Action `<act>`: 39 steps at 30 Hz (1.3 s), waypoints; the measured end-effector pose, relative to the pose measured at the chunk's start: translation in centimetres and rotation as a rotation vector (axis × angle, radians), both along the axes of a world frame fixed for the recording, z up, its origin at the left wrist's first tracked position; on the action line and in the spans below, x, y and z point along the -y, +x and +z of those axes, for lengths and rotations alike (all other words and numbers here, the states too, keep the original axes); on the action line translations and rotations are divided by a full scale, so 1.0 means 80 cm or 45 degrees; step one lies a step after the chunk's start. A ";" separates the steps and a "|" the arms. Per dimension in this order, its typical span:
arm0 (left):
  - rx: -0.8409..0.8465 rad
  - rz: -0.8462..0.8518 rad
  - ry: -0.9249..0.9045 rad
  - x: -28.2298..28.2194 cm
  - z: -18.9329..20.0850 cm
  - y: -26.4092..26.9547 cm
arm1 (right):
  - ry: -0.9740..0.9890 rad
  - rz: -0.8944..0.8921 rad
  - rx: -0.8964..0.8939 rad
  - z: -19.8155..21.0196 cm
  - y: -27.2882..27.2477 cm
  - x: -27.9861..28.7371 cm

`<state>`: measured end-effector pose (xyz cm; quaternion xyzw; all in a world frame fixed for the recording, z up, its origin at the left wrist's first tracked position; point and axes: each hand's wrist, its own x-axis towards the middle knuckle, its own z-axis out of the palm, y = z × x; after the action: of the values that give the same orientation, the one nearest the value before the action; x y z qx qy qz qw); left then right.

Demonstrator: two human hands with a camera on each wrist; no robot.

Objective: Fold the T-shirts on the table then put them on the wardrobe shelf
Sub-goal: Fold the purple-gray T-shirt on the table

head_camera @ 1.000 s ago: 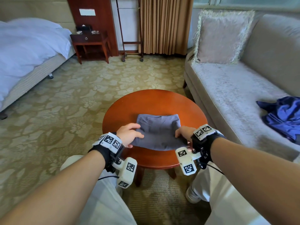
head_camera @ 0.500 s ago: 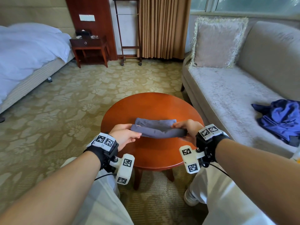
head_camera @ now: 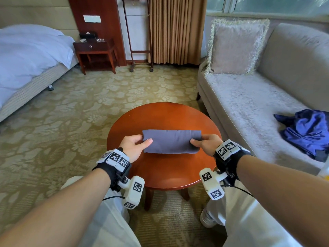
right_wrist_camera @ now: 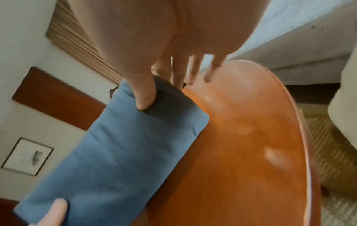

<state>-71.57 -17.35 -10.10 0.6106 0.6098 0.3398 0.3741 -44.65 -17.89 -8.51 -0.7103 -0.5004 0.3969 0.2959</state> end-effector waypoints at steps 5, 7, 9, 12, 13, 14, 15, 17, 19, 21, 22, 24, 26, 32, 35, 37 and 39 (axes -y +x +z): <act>-0.045 -0.009 0.041 -0.014 -0.010 0.002 | 0.137 -0.004 0.020 -0.008 -0.010 -0.008; -0.120 0.037 0.050 -0.021 -0.017 0.003 | 0.113 -0.036 0.122 -0.015 -0.012 -0.012; -0.206 0.100 0.048 -0.024 -0.022 0.008 | 0.055 -0.076 0.235 -0.021 -0.015 -0.015; -0.325 0.181 0.017 -0.027 -0.027 0.020 | -0.022 -0.121 0.345 -0.027 -0.021 -0.019; -0.368 0.194 -0.004 -0.028 -0.032 0.023 | -0.042 -0.125 0.370 -0.029 -0.023 -0.021; -0.397 0.210 -0.034 -0.029 -0.037 0.025 | -0.060 -0.124 0.396 -0.032 -0.025 -0.023; -0.417 0.230 -0.059 -0.032 -0.042 0.026 | -0.083 -0.120 0.422 -0.035 -0.026 -0.026; -0.432 0.272 -0.093 -0.038 -0.048 0.027 | -0.160 -0.138 0.465 -0.040 -0.030 -0.034; -0.447 0.287 -0.130 -0.045 -0.051 0.028 | -0.241 -0.179 0.470 -0.040 -0.035 -0.041; -0.453 0.295 -0.182 -0.051 -0.054 0.028 | -0.301 -0.228 0.443 -0.039 -0.038 -0.047; -0.446 0.299 -0.215 -0.054 -0.055 0.028 | -0.318 -0.248 0.428 -0.039 -0.038 -0.050; -0.394 0.299 -0.301 -0.060 -0.053 0.028 | -0.318 -0.276 0.404 -0.038 -0.039 -0.054; -0.316 0.299 -0.409 -0.066 -0.049 0.029 | -0.310 -0.293 0.387 -0.038 -0.037 -0.057; -0.484 0.181 -0.515 -0.074 -0.042 0.036 | -0.431 -0.160 0.274 -0.018 -0.029 -0.047; -0.465 0.135 -0.558 -0.077 -0.040 0.044 | -0.464 -0.132 0.263 -0.014 -0.027 -0.047; -0.418 0.101 -0.605 -0.078 -0.038 0.049 | -0.481 -0.151 0.234 -0.012 -0.025 -0.049; -0.398 0.057 -0.626 -0.077 -0.036 0.052 | -0.502 -0.140 0.199 -0.009 -0.023 -0.049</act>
<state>-67.42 -11.18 -13.00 0.5330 0.7374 0.0916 0.4047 -46.50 -13.99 -9.22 -0.8092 -0.3950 0.4141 0.1328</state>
